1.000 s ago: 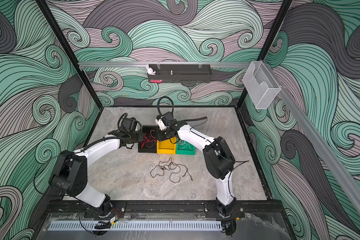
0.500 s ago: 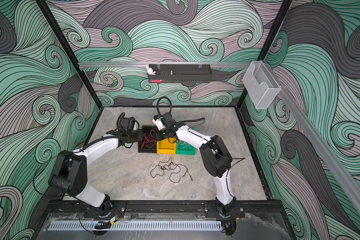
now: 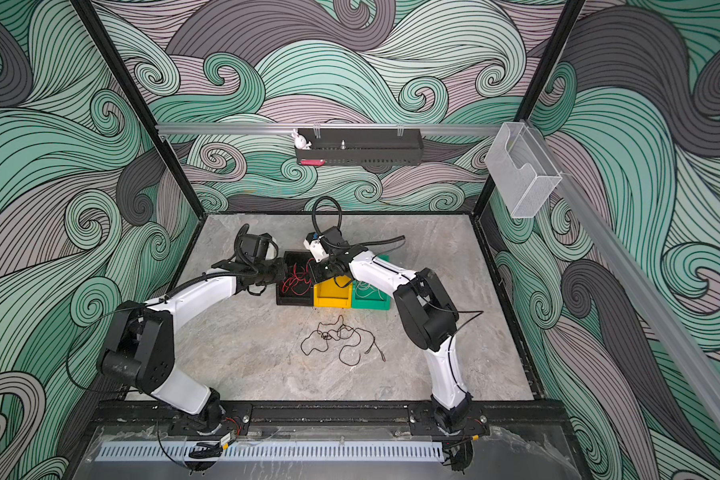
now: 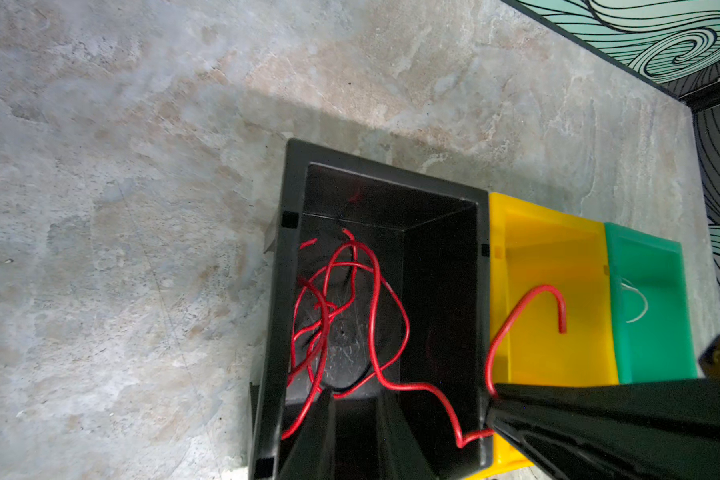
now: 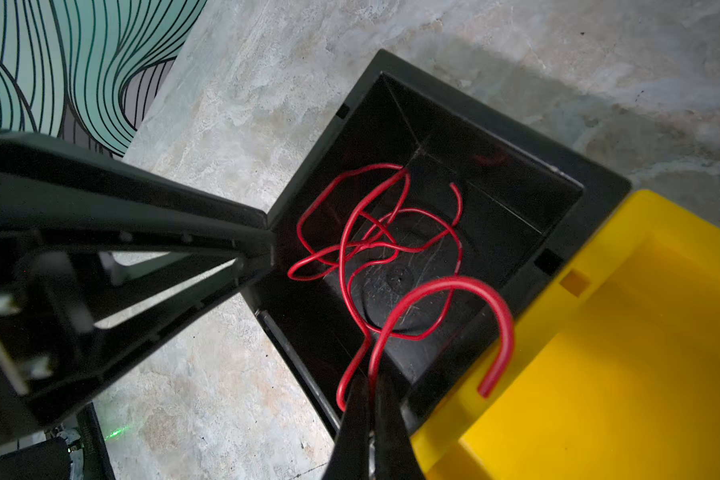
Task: Untangle the cables
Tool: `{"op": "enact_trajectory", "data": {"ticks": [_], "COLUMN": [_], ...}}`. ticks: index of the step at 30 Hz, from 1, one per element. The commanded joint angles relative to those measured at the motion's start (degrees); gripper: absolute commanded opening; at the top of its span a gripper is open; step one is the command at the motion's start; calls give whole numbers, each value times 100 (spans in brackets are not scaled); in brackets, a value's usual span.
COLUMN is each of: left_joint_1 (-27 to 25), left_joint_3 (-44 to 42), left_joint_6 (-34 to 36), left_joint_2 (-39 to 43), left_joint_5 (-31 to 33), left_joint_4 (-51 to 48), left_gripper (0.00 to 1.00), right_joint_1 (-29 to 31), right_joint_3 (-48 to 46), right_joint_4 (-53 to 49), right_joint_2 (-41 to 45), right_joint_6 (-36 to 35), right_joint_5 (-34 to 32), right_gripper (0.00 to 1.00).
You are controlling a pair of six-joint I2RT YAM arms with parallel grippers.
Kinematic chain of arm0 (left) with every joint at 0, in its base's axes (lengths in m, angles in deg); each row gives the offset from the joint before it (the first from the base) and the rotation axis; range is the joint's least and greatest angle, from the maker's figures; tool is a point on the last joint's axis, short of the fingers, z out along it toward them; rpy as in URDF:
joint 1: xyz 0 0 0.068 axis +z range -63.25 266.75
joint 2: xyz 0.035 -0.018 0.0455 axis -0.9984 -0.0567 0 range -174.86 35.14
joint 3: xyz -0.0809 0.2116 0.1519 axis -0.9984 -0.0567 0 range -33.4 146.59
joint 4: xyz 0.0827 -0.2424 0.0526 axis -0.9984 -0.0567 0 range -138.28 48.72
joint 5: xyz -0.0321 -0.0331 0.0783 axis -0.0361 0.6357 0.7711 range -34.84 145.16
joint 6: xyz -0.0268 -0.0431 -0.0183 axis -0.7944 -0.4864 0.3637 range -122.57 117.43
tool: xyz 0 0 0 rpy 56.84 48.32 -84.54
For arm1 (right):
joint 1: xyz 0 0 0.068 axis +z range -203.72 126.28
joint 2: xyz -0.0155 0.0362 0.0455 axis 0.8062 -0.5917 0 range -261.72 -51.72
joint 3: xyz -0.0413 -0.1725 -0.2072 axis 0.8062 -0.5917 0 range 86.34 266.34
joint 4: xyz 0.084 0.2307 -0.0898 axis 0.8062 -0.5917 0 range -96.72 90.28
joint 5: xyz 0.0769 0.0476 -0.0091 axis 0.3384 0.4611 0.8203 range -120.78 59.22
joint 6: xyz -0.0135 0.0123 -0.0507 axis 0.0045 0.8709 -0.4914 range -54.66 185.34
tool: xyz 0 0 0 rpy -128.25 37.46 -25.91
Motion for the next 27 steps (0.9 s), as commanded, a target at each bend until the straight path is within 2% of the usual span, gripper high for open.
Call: {"op": "enact_trajectory", "data": {"ticks": [1,15,21,27], "left_joint_1": [41,118,141,143], "left_joint_3": [187,10,-22,-31], "left_joint_6": [-40,-49,-72,-96], "left_joint_2": [-24,154,232,276], "left_joint_5": [-108,-112,-118,-117], "left_joint_4": [94,135,116,107], "left_gripper": [22,22,22,22], "right_joint_1": [59,382,373,336], "right_joint_3": [232,1629,1592,1255], "right_joint_4": [61,-1385,-1667,-1652], "right_joint_2": [-172,-1266,-1149,-667], "right_joint_6": [196,394,347,283], "right_joint_5": [103,-686,-1169,-1288], "right_gripper": [3,3,15,27]}}
